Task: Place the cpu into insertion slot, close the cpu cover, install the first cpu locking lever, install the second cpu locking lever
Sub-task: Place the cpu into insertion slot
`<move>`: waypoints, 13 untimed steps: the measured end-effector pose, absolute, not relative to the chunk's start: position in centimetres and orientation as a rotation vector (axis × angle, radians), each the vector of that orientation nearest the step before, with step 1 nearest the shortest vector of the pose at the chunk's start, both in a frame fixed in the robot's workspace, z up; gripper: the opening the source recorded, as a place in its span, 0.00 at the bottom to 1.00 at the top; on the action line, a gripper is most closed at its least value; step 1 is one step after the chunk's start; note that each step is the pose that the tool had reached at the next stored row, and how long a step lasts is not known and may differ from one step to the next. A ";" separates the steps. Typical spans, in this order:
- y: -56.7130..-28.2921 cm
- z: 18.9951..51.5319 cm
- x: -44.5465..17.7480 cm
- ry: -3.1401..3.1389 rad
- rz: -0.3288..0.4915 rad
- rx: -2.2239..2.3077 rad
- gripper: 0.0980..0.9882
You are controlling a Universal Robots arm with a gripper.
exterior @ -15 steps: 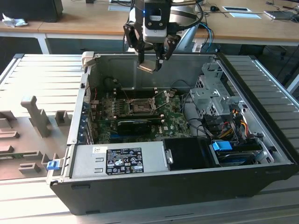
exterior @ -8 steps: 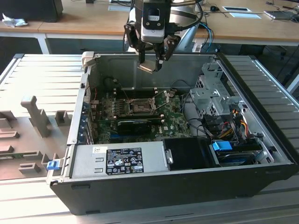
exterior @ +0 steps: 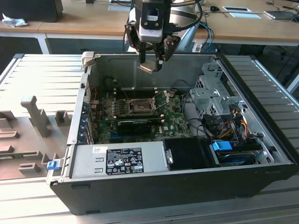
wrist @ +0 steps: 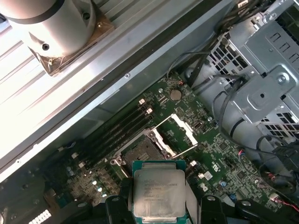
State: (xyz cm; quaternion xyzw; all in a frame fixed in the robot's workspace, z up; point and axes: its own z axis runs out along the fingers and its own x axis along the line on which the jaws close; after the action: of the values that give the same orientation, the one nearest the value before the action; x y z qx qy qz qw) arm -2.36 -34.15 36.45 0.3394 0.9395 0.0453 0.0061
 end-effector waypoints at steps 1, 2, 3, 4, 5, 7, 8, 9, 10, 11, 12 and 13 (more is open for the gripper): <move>-34.1 36.4 -2.4 2.937 0.142 1.070 0.49; -34.1 36.4 -2.4 2.933 0.142 1.081 0.49; -34.1 36.4 -2.4 2.926 0.142 1.097 0.49; -34.1 36.4 -2.4 2.923 0.141 1.105 0.49; -34.1 36.4 -2.4 2.918 0.141 1.118 0.49; -34.1 36.4 -2.4 2.907 0.141 1.142 0.49; -34.1 36.4 -2.4 2.904 0.141 1.149 0.49; -34.1 36.4 -2.4 2.899 0.141 1.162 0.49; -34.1 36.4 -2.4 2.894 0.141 1.172 0.49; -34.1 36.4 -2.4 2.891 0.141 1.180 0.49; -34.1 36.4 -2.4 2.885 0.141 1.194 0.49; -34.1 36.4 -2.4 2.879 0.140 1.208 0.49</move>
State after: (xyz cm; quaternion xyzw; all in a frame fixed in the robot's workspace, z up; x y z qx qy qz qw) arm -2.36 -34.15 36.41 0.3865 0.9212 0.0449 0.0084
